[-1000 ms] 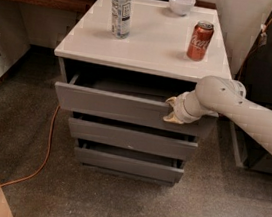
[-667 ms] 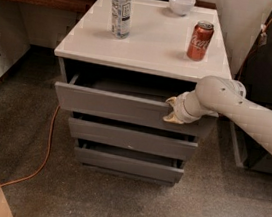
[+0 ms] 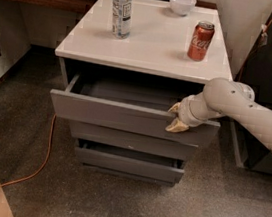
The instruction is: Place coke can into top drawer
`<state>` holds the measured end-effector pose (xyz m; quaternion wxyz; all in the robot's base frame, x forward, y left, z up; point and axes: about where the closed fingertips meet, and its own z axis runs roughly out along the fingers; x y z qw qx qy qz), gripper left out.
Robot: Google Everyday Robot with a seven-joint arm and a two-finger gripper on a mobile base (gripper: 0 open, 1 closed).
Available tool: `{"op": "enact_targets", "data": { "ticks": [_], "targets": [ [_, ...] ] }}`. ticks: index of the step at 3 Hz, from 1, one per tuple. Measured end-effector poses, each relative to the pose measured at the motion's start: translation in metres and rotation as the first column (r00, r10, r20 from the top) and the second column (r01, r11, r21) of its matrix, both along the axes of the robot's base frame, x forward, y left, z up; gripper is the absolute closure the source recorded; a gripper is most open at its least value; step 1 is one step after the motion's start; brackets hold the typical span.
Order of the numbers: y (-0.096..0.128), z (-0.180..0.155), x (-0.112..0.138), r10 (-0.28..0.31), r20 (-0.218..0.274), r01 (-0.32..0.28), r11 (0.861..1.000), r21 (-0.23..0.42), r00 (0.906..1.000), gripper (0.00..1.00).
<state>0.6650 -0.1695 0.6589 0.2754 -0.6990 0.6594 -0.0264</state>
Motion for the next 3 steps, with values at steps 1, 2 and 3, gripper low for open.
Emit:
{"op": "enact_targets", "data": {
  "ticks": [1, 2, 3],
  "targets": [
    [-0.014, 0.005, -0.016, 0.006, -0.01, -0.006, 1.0, 0.018, 0.9999, 1.0],
    [-0.014, 0.006, -0.019, 0.008, -0.013, -0.007, 1.0, 0.019, 0.9999, 1.0],
    [-0.023, 0.01, -0.033, 0.017, -0.026, -0.016, 0.999, 0.029, 0.9995, 0.98]
  ]
}}
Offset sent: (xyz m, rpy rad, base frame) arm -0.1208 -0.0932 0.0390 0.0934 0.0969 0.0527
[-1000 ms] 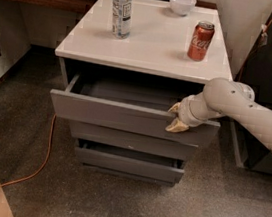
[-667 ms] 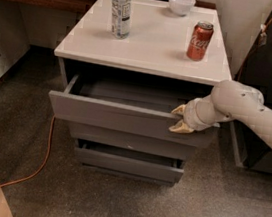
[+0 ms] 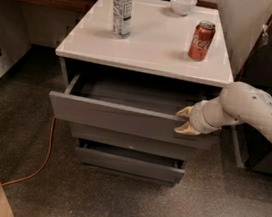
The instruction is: Place coke can into top drawer
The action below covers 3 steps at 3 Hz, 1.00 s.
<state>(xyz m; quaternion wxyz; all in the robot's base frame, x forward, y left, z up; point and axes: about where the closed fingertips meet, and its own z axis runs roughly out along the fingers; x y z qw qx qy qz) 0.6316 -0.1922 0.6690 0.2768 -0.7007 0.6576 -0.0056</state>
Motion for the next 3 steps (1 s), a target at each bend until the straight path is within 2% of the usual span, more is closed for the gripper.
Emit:
{"op": "enact_targets", "data": {
  "ticks": [1, 2, 3],
  "targets": [
    [-0.009, 0.013, -0.018, 0.016, -0.003, -0.016, 1.0, 0.012, 0.9999, 0.67],
    [-0.014, 0.03, -0.031, 0.036, 0.005, -0.036, 0.999, 0.024, 0.9993, 0.45],
    [-0.011, 0.068, -0.046, 0.086, 0.023, -0.087, 0.996, 0.032, 0.996, 0.12]
  ]
}}
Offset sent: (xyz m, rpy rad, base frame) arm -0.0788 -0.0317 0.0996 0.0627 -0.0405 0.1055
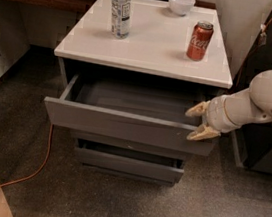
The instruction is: Place coke can into top drawer
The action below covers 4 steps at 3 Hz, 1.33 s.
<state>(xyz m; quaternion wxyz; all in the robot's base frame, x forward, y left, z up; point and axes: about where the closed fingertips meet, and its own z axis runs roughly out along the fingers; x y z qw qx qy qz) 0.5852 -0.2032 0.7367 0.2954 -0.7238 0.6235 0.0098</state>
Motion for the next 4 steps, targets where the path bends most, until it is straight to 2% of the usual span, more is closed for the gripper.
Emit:
{"op": "enact_targets", "data": {
  "ticks": [1, 2, 3, 4],
  "targets": [
    [0.009, 0.026, -0.004, 0.048, 0.008, -0.048, 0.999, 0.0, 0.9988, 0.0],
    [0.017, 0.037, -0.001, 0.075, 0.009, -0.075, 0.997, -0.002, 0.9972, 0.0],
    [0.021, 0.038, 0.014, 0.077, -0.008, -0.077, 0.997, 0.017, 0.997, 0.17],
    [0.022, 0.033, 0.034, 0.064, -0.033, -0.062, 0.997, 0.035, 0.9974, 0.41]
  ]
}}
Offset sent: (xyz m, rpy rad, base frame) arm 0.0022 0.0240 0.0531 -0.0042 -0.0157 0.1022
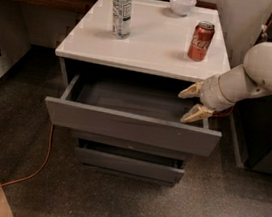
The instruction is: Place coke can into top drawer
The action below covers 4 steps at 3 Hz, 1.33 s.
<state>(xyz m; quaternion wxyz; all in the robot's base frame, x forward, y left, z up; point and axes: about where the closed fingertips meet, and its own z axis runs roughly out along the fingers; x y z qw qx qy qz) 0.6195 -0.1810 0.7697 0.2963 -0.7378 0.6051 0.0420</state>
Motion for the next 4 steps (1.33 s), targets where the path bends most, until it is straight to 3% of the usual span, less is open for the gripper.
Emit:
{"op": "enact_targets", "data": {
  "ticks": [2, 3, 4],
  "targets": [
    [-0.002, -0.026, 0.033, -0.041, -0.035, 0.042, 0.999, 0.001, 0.9985, 0.88],
    [-0.005, -0.047, 0.039, -0.065, -0.064, 0.065, 0.998, -0.006, 0.9958, 1.0],
    [-0.009, -0.07, 0.039, -0.091, -0.1, 0.089, 0.996, -0.025, 0.9908, 1.0]
  ]
}}
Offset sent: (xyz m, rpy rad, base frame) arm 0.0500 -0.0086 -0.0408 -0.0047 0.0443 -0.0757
